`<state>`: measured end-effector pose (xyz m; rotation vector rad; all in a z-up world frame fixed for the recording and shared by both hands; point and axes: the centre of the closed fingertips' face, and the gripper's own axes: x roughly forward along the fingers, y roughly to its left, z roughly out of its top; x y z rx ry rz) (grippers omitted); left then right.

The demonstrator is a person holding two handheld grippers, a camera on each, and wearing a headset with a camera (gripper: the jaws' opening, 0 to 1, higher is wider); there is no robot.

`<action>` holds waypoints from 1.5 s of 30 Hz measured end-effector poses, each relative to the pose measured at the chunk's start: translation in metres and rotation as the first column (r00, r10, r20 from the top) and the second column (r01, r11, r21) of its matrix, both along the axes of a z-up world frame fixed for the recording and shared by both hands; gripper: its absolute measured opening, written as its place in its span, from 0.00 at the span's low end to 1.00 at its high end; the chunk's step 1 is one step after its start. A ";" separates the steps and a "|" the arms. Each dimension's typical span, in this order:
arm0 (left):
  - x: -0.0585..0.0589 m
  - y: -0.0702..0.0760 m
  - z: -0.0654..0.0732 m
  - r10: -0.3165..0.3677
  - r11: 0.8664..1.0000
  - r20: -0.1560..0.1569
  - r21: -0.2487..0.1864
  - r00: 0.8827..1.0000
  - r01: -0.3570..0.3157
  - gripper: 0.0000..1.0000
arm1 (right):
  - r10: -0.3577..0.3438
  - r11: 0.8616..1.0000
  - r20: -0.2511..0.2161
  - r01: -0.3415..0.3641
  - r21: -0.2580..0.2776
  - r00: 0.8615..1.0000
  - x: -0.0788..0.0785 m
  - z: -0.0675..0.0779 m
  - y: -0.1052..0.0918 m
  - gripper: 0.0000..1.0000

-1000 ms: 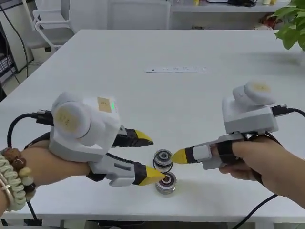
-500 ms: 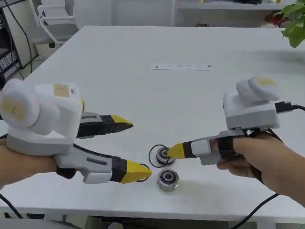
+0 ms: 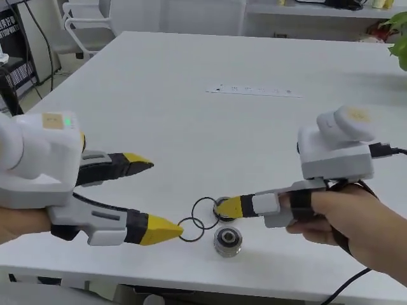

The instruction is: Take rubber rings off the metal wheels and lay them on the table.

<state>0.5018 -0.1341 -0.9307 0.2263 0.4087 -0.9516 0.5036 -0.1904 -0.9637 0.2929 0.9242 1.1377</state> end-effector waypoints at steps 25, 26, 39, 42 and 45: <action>-0.012 -0.003 -0.023 -0.065 0.996 -0.049 0.054 0.997 0.068 0.86 | 0.156 0.984 0.072 -0.149 -0.102 0.985 -0.018 -0.002 0.033 0.00; -0.012 -0.003 -0.024 -0.066 0.996 -0.051 0.055 0.997 0.069 0.86 | 0.164 0.982 0.070 -0.155 -0.111 0.984 -0.018 -0.004 0.034 0.00; -0.015 -0.002 -0.029 -0.073 0.994 -0.068 0.072 0.995 0.078 0.85 | 0.159 0.980 0.016 -0.156 -0.125 0.987 -0.015 -0.033 0.043 0.00; -0.017 -0.003 -0.032 -0.078 0.993 -0.079 0.081 0.994 0.084 0.85 | 0.165 0.976 0.016 -0.161 -0.143 0.986 -0.015 -0.037 0.040 0.00; -0.017 -0.002 -0.035 -0.083 0.992 -0.089 0.086 0.993 0.090 0.85 | 0.154 0.978 0.026 -0.148 -0.149 0.988 -0.010 -0.040 0.038 0.00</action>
